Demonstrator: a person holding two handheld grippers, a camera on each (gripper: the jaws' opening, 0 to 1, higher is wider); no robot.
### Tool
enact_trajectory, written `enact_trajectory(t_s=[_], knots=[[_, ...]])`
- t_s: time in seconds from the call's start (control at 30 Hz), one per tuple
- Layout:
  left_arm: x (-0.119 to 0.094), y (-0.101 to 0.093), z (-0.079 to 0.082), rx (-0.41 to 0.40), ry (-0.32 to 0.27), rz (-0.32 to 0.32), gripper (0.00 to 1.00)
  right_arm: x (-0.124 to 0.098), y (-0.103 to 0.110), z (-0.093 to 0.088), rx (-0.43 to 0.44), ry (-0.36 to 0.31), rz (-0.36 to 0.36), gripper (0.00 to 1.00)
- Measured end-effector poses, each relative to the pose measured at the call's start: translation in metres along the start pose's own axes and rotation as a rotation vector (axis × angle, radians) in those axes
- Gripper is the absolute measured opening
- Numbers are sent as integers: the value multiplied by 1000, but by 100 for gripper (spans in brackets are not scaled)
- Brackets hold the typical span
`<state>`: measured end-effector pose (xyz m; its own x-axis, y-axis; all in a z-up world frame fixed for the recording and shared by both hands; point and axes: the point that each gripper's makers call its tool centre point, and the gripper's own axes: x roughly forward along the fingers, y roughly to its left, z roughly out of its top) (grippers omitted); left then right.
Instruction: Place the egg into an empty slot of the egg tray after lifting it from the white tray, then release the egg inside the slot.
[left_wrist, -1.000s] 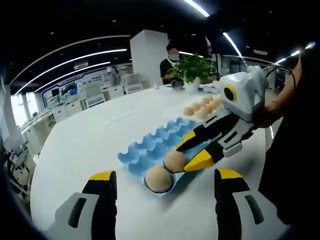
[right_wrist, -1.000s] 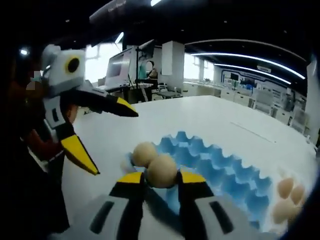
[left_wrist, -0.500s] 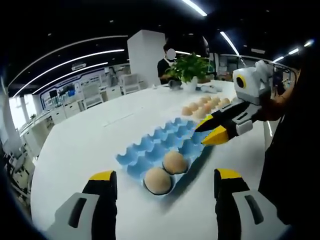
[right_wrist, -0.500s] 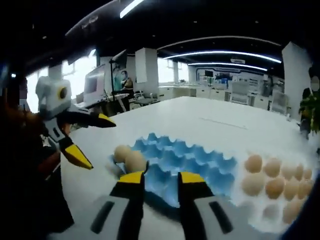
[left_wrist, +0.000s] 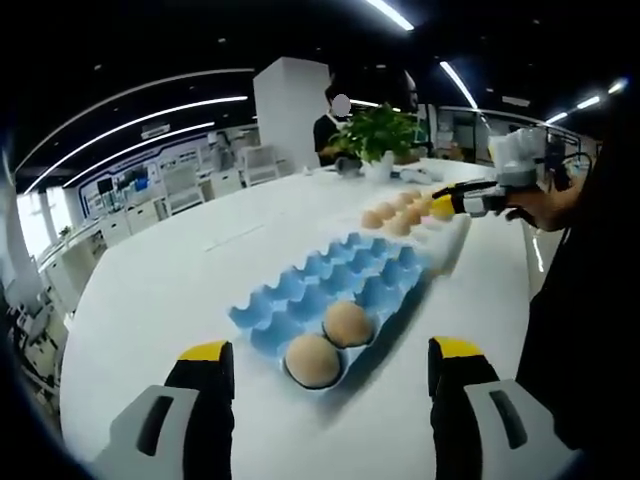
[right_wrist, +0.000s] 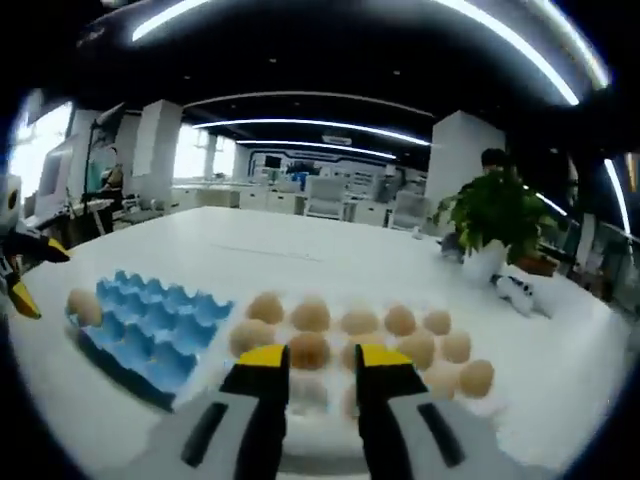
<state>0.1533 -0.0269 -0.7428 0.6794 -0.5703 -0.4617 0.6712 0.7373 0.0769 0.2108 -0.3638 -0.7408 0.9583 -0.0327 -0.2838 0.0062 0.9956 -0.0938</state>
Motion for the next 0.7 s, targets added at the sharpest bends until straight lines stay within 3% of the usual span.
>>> enact_trajectory(t_s=[0.13,0.4,0.53,0.57,0.7], knots=[[1,0,0,2,0,-4,79,6,-19,-14,49,44,-29,27],[0,2,0,-1,-2,3,78,14,-22,-27,121,87,-18,27],[-1,3,-1,-5,0,6,78,16,-14,-39,119,134,6,29],[-1,3,-2,-4,2,7,77,17,-13,-43,77,144,19,29],[-2,4,-3,-9,2,13,77,17,-15,-40,73,109,42,30]])
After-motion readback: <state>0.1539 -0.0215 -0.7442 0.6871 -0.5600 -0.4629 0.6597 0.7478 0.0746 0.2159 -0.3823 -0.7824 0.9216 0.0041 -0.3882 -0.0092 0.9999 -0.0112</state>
